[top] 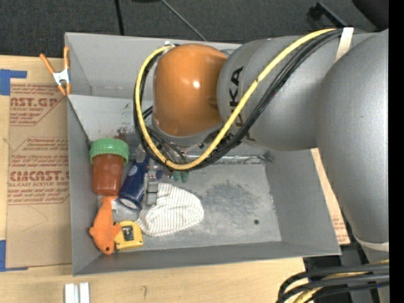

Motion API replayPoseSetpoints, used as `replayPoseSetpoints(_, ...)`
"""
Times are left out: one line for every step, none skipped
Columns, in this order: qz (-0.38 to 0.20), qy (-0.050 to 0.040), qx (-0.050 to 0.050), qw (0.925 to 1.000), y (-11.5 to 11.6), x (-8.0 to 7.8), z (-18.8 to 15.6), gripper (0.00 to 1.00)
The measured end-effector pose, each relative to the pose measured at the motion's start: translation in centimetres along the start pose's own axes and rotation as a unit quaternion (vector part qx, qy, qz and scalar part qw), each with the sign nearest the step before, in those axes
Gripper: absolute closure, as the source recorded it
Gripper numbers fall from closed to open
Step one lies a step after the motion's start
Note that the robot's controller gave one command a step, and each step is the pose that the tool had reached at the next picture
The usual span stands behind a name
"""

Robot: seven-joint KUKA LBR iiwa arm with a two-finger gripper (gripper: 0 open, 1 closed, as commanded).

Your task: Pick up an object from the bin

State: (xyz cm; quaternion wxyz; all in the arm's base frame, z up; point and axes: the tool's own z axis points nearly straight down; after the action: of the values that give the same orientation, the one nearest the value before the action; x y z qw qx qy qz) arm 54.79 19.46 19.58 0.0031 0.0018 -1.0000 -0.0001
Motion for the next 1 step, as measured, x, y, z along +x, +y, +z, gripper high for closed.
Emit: replayPoseSetpoints(0.001, -0.0037, -0.001, 1.0000, -0.11, -0.17, -0.49, 0.00)
